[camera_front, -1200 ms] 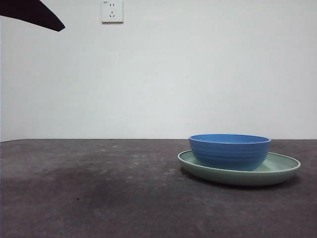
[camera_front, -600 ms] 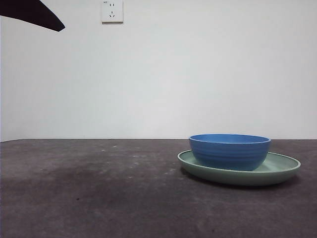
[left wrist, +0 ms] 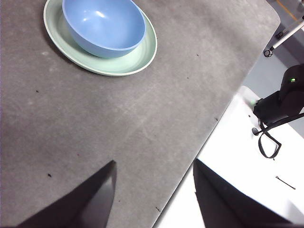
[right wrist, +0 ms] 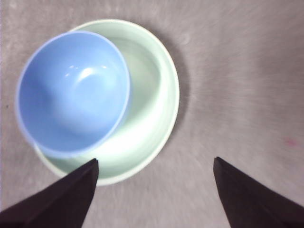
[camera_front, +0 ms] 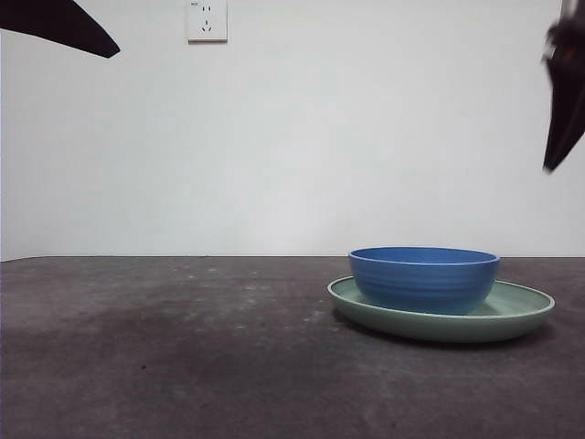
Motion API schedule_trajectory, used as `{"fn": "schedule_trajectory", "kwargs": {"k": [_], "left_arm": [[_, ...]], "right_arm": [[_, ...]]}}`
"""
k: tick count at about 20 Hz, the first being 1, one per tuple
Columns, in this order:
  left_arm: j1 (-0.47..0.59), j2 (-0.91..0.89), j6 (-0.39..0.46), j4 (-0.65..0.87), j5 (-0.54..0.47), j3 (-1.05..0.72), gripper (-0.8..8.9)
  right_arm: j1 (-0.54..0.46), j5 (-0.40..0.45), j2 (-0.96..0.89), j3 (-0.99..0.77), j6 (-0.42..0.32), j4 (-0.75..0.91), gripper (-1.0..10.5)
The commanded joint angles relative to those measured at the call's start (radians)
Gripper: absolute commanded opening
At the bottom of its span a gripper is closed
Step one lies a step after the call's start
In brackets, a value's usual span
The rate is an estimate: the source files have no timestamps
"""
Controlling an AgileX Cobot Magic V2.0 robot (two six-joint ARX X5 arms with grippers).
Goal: Pick up the blue bowl, put it on the green plate, put it on desk
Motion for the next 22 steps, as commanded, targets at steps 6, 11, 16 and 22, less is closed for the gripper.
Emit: {"fn": "schedule_trajectory", "kwargs": {"k": [6,11,16,22], "left_arm": [[-0.005,0.004,0.020,0.007,0.007,0.010,2.62],[-0.005,0.004,0.020,0.008,0.007,0.010,2.62],[-0.005,0.004,0.019,0.008,0.007,0.010,2.62],[-0.005,0.004,0.019,0.008,0.007,0.010,2.62]], "right_arm": [[-0.022,-0.061,0.290,0.017,-0.029,0.169,3.1],[-0.022,-0.076,0.406,0.017,-0.030,0.254,2.8],[-0.020,-0.111,0.465,0.017,-0.025,0.316,2.0],[-0.017,-0.111,0.490,0.017,-0.025,0.348,0.1]]}}
